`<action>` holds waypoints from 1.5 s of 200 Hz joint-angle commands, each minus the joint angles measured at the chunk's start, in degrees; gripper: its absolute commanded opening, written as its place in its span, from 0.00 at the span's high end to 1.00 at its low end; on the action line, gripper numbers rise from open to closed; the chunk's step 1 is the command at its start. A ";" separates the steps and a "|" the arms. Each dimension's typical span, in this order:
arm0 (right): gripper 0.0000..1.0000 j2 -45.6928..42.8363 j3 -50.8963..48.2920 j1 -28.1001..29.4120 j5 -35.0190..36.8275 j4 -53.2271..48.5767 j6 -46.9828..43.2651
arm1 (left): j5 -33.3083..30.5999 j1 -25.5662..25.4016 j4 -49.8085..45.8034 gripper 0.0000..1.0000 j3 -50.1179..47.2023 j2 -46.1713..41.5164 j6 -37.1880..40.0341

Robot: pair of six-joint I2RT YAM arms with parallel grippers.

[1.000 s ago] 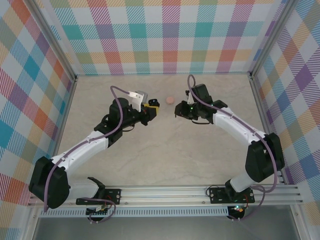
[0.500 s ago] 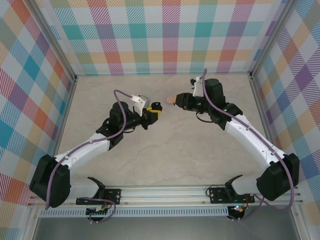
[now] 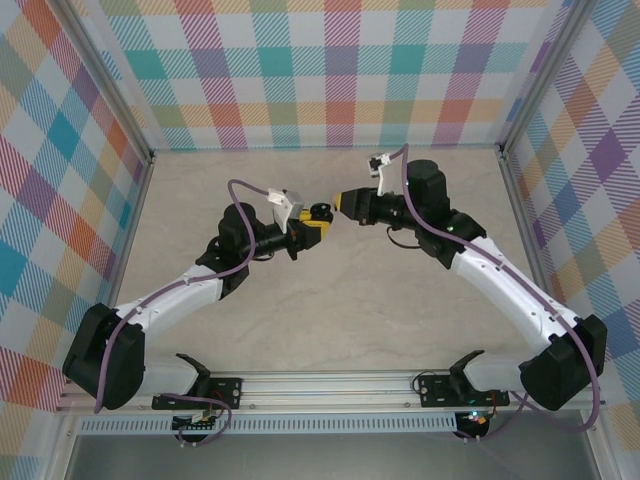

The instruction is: Insert wireless bluetooth earbuds into charging case

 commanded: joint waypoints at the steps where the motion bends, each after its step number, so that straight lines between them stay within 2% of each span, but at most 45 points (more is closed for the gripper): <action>1: 0.76 -0.89 1.45 1.05 -1.12 1.67 -2.75 | 2.20 -0.65 3.94 0.88 0.77 0.75 -0.11; 300: 0.76 -0.10 2.55 3.41 1.53 -1.34 -5.85 | 4.01 -3.12 5.10 0.88 3.98 1.44 -3.76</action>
